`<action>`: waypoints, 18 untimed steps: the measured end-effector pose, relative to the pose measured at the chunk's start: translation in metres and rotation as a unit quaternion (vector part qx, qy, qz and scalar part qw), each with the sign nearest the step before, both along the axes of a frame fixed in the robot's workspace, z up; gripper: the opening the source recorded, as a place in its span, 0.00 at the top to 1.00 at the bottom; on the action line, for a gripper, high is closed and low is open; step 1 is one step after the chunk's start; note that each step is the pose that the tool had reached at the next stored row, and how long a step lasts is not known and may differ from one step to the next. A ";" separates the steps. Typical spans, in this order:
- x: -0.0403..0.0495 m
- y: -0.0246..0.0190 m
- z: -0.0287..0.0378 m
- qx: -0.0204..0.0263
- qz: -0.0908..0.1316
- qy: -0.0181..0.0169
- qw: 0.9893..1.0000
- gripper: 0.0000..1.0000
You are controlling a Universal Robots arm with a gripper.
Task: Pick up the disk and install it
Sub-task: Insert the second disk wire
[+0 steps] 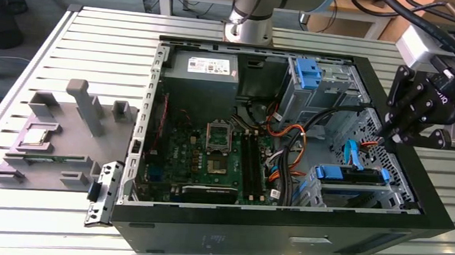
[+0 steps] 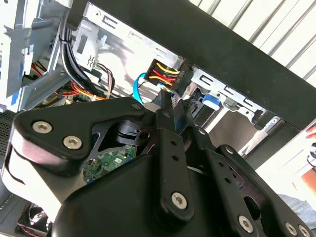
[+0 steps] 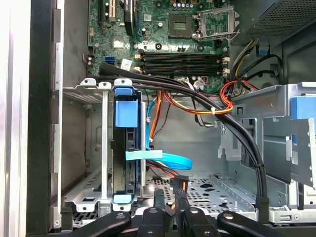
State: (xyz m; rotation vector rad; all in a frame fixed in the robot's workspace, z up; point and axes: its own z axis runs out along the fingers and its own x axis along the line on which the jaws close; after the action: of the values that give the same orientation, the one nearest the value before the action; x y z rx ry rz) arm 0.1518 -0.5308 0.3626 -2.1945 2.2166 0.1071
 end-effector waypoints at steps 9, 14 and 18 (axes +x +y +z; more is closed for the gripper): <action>0.0086 0.0018 -0.0006 0.000 0.000 0.000 1.000 0.76; 0.0127 0.0023 -0.0017 -0.002 0.000 0.000 1.000 0.76; 0.0152 0.0028 -0.0032 -0.006 0.000 0.000 1.000 0.76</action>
State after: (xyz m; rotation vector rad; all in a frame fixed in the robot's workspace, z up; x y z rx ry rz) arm 0.1670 -0.5280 0.3594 -2.2008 2.2236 0.0932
